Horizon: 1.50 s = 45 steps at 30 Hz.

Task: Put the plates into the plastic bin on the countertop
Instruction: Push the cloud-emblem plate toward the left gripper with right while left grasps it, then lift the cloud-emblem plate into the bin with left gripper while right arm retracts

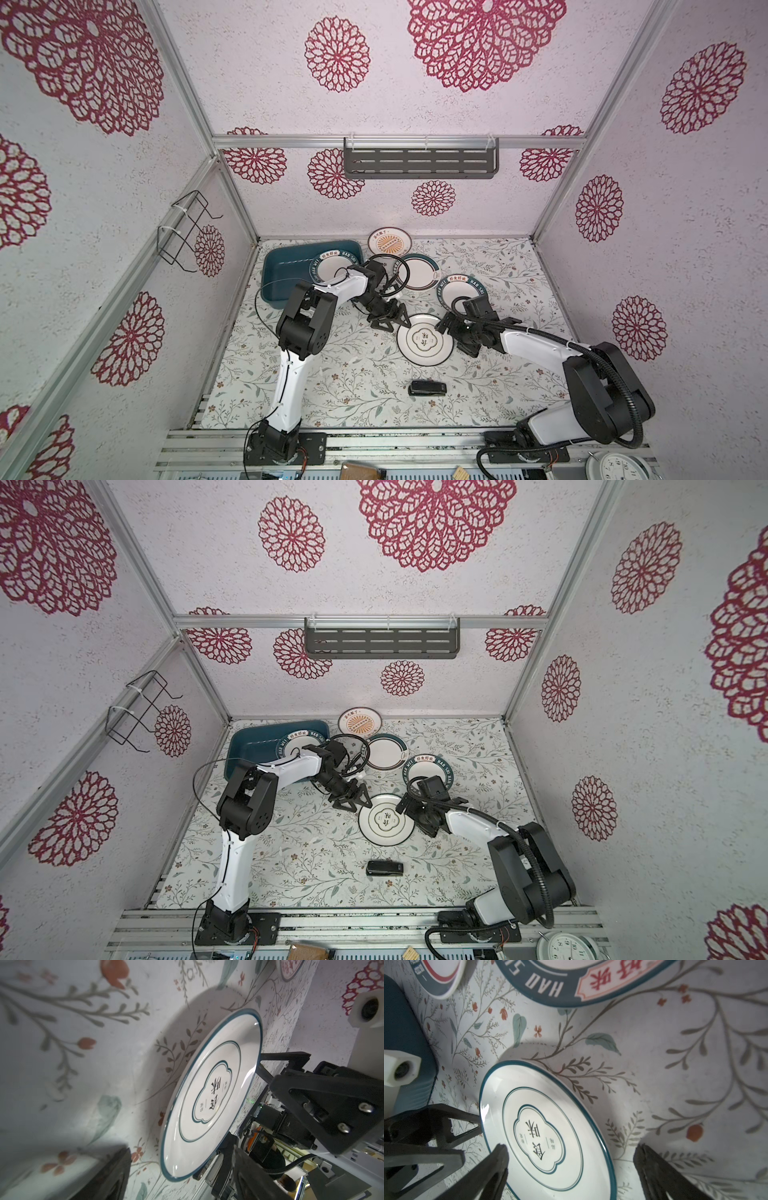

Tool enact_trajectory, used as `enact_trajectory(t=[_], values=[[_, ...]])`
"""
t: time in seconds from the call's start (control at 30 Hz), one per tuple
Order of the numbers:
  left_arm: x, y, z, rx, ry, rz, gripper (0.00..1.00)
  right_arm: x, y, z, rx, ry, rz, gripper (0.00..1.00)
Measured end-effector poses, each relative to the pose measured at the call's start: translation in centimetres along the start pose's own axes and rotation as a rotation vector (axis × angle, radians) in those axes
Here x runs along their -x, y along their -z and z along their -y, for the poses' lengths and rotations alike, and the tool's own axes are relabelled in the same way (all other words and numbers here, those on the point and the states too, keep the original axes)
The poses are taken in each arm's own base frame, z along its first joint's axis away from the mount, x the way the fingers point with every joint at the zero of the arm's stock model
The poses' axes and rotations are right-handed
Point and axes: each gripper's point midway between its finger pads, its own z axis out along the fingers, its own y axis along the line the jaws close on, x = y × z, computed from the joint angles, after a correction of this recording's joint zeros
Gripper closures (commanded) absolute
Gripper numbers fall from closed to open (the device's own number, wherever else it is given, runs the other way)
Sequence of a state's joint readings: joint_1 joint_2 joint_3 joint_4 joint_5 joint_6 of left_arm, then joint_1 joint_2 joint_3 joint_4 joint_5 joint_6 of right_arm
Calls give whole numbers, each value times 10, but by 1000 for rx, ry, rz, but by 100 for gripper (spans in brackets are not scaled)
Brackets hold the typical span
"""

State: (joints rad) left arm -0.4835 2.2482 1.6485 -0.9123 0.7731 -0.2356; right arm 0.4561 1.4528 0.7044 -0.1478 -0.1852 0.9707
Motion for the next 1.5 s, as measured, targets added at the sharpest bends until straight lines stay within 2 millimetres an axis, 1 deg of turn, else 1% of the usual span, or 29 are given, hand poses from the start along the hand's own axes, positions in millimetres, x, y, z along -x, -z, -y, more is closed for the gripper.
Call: enact_trajectory(t=[0.1, 0.2, 0.27, 0.37, 0.43, 0.53, 0.6, 0.67, 0.77, 0.87, 0.97, 1.1, 1.23, 1.33, 1.43, 1.5], values=[[0, -4, 3, -12, -7, -10, 27, -8, -4, -8, 29, 17, -30, 1], [-1, -7, 3, -25, -6, -18, 35, -11, -10, -18, 56, 34, -46, 1], [-1, -8, 1, -20, 1, -20, 44, -11, -14, -26, 65, 44, -54, 1], [0, -9, -4, 1, 8, -15, 57, -9, -17, -30, 67, 47, -56, 1], [1, -7, -9, 17, 20, -7, 69, -9, -17, -31, 64, 53, -60, 1], [2, -7, -15, 31, 34, 0, 81, -8, -18, -32, 55, 56, -65, 1], [2, -7, -19, 36, 41, 3, 86, -8, -18, -32, 54, 57, -63, 1], [3, -2, -17, 12, 48, 13, 90, -7, -18, -31, 46, 58, -59, 1], [10, 17, -10, 0, 35, 62, 95, -2, -17, -32, 37, 64, -36, 1], [14, 42, -4, 17, 29, 124, 98, 7, -9, -39, 46, 80, 11, 1], [10, 68, 4, 21, 25, 186, 98, 17, 11, -50, 79, 96, 78, 1], [4, 112, 20, 1, 26, 293, 100, 34, 50, -70, 151, 109, 199, 1], [13, 155, 33, -35, 21, 422, 100, 49, 89, -85, 200, 114, 311, 1], [21, 178, 35, -51, 35, 502, 100, 62, 109, -96, 207, 130, 378, 1], [28, 199, 33, -64, 64, 567, 100, 76, 123, -110, 214, 153, 436, 1], [32, 212, 28, -68, 84, 607, 100, 84, 127, -120, 213, 171, 463, 1]])
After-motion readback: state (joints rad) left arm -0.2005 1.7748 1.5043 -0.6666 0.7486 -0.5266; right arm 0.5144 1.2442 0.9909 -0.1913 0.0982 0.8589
